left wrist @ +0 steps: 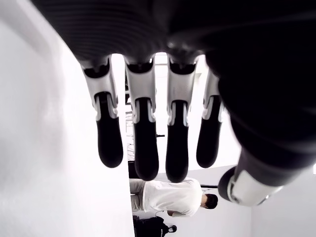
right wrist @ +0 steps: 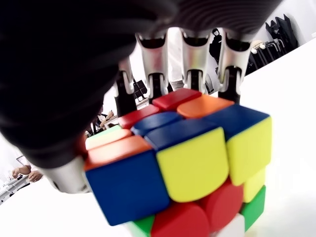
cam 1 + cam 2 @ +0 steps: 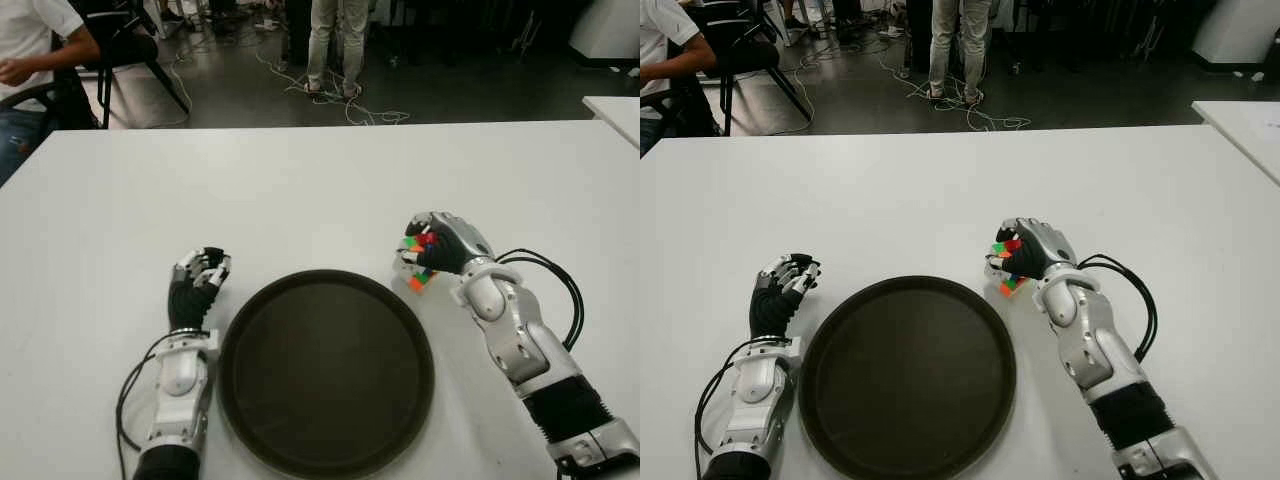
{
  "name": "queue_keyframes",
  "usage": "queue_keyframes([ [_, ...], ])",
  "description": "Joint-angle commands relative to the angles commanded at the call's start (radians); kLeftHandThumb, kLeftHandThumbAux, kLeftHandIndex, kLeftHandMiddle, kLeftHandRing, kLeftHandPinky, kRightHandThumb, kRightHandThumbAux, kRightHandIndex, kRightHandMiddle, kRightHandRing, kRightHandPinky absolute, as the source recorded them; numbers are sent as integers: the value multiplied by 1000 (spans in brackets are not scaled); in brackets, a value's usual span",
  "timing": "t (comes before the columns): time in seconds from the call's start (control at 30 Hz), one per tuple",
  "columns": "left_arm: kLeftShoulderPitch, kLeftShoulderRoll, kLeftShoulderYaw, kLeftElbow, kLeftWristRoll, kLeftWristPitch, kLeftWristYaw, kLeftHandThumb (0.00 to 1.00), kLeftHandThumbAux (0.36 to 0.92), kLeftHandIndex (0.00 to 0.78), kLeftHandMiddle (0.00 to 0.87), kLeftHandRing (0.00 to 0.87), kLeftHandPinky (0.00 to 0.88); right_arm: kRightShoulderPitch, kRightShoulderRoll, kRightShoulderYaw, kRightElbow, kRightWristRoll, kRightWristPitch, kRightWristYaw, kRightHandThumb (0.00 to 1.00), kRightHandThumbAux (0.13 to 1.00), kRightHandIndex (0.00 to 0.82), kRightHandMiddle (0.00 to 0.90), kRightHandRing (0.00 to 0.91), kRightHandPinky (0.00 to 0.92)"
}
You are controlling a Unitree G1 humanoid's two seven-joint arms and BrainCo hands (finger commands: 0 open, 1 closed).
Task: Pick up the Rubik's Cube and put it in the plate
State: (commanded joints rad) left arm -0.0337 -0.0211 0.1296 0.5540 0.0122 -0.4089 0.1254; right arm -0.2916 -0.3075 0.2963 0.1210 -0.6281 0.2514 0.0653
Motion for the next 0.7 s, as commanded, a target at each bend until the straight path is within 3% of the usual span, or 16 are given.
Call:
queue_keyframes([
  [0.33,-3,-5,1,7,2,-5,9,833,676,425,453,426,443,-2,2,-17,7,19,-15,-17,695,722,428,669,689,686],
  [0.47,-6,-6,3,12,0,-11,9,834,676,423,456,427,444,1,22,-50,8,54,-31,-46,698,722,431,704,717,711],
  [0.6,-9,-8,7,16,-6,-8,7,833,676,417,460,432,448,8,60,-102,18,115,-93,-116,697,723,435,752,764,763],
  [0.7,-12,-8,9,20,-8,-4,6,834,675,421,457,432,448,12,90,-140,31,164,-189,-193,695,724,437,775,786,785],
])
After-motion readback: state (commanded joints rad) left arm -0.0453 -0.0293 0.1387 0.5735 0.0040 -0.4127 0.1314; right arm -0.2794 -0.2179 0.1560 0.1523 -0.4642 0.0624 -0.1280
